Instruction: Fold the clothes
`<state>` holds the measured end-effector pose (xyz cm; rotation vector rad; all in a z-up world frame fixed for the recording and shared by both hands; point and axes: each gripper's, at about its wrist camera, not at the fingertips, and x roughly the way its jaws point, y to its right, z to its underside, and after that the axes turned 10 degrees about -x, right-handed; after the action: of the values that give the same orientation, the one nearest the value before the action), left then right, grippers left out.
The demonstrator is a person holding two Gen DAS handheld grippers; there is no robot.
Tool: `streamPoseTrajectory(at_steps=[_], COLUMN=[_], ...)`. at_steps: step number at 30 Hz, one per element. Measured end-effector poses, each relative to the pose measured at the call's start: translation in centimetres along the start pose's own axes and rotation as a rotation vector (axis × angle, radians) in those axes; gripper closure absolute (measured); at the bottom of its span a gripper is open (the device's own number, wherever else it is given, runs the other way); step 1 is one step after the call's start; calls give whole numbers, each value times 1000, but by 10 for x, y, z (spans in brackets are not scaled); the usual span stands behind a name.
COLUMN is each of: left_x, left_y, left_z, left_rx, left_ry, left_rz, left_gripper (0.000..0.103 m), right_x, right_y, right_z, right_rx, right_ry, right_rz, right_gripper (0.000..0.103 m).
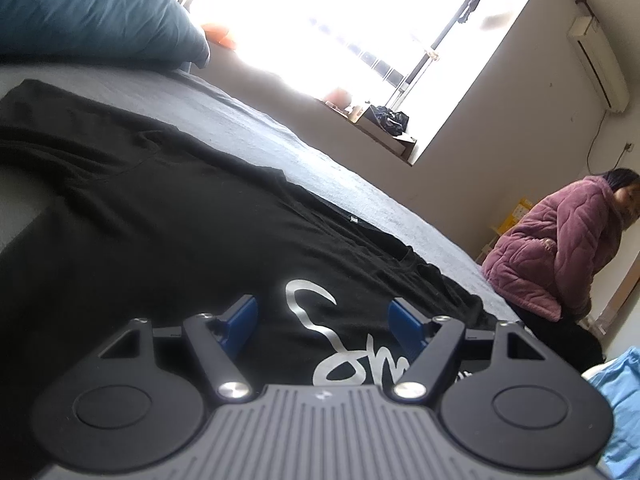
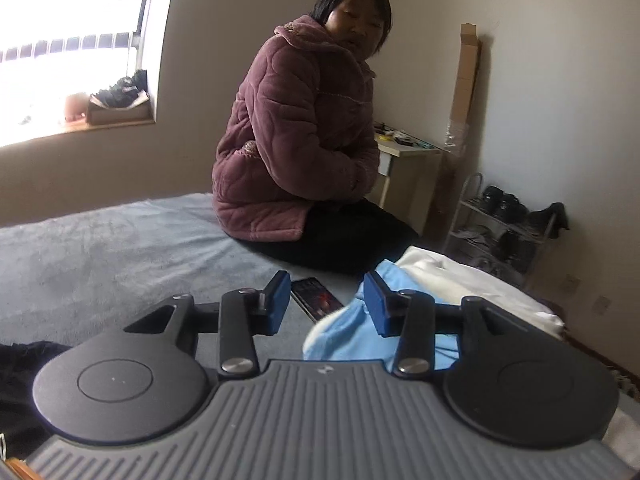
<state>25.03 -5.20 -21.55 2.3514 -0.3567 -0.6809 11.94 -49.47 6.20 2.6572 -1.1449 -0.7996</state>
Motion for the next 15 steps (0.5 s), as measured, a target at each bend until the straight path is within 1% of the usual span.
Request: streamPoseTrajectory(at_steps=[2,5,9,11,13,15], left_x=[0,1,1,2,2,3], left_y=[2,3,5,7,11,12], left_z=[1,1,0,0,1,0], left_rx=[9,16,19,26,46,51], left_ry=[1,-1,-7,-11,-12,-20], left_rz=[-7,-14,-19,-26,-39,-50], left_gripper=[29,29,28,28,28,27], right_x=[-11,-27,-43,-43,-32,-12], right_y=[-1,15,44,49,37,3], right_z=[-8,-19,-14,-1,17,39], right_rx=[-63,-97,-91,-71,-89,-186], right_ry=[-18,-34,-26,-35,-55,-77], right_rz=[28,27,-44,-151,-338,-546], right_gripper=[63,63,63,63,63,65])
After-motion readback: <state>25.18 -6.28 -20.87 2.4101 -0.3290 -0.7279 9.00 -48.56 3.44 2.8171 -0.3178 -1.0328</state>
